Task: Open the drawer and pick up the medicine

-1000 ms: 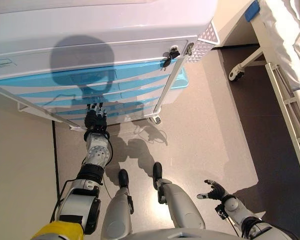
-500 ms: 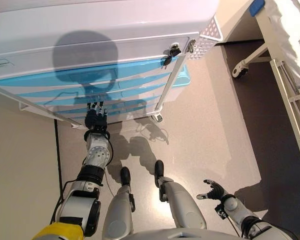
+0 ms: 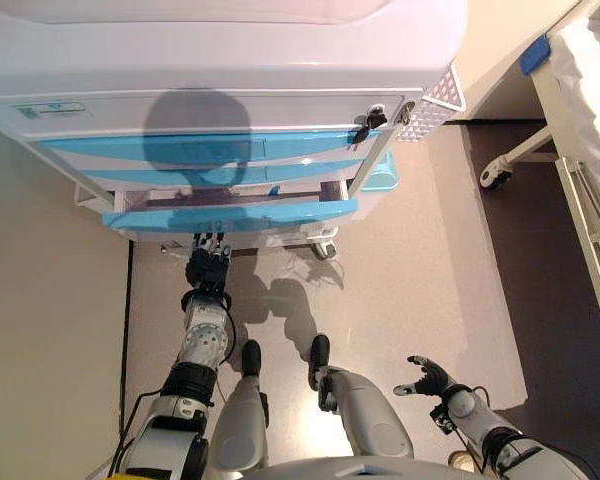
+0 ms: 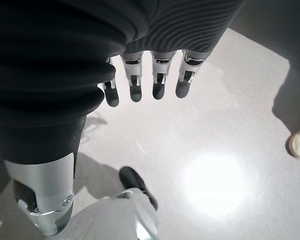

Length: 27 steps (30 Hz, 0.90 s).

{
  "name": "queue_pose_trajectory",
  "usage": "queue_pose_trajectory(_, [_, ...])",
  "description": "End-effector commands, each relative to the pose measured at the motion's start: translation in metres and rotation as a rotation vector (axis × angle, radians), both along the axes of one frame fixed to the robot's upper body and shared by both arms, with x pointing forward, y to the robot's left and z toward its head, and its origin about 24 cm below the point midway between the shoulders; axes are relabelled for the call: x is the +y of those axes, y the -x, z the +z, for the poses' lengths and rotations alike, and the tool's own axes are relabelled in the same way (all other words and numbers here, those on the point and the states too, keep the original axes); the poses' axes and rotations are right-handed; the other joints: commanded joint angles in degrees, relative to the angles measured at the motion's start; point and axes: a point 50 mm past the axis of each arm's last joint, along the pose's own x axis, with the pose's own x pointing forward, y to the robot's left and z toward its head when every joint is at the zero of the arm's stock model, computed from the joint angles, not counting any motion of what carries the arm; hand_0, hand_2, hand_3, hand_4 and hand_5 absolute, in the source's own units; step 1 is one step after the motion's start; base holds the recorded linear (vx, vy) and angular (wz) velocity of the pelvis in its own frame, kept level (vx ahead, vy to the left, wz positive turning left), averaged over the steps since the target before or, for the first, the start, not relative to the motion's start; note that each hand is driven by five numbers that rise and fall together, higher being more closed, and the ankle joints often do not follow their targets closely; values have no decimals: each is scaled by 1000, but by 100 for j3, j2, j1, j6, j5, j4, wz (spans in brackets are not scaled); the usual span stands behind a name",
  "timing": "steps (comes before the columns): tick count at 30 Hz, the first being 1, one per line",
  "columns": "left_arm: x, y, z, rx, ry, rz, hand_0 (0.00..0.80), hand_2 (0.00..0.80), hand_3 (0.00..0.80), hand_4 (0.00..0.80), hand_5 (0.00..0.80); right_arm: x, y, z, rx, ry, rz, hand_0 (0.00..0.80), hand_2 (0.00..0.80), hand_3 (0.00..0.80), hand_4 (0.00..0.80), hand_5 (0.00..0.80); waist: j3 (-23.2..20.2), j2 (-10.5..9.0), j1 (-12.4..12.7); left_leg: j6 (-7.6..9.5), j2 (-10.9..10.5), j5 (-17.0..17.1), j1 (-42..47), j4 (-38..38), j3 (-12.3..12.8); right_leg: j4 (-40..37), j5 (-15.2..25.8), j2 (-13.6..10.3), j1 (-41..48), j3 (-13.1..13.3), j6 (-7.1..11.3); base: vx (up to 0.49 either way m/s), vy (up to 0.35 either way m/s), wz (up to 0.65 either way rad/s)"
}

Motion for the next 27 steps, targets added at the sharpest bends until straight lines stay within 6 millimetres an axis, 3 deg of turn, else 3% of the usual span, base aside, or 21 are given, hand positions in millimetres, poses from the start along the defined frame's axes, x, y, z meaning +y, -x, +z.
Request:
queue_pose_trajectory(1, [29,-8,112,-575,-195,62,800,800,800,800,800,-16,27,-9,81,54,-11,0,0,0,0,0,-702,49,311,281,-412,-13,-514,435,-40,332,208,-127,-123,74,379,-4,-7,18])
queue_pose_trajectory(11, [31,3,91,-512,-195,49,800,800,800,800,800,-17,27,-9,83,63,-16,0,0,0,0,0,-725,141,420,269,-501,22,-458,471,-298,559,38,-228,-7,-147,342,-8,-9,17])
queue_pose_trajectory(18, [41,25,70,-460,-199,60,800,800,800,800,800,-24,29,-8,93,79,-30,0,0,0,0,0,-810,253,552,266,-593,6,-345,525,-476,643,-89,-307,213,-313,316,21,-12,12])
queue_pose_trajectory(27, [51,47,61,-454,-205,84,800,800,800,800,800,-27,33,-9,113,93,-28,0,0,0,0,0,-981,399,669,244,-621,141,-117,240,-677,433,-126,-344,495,-534,313,5,-9,12])
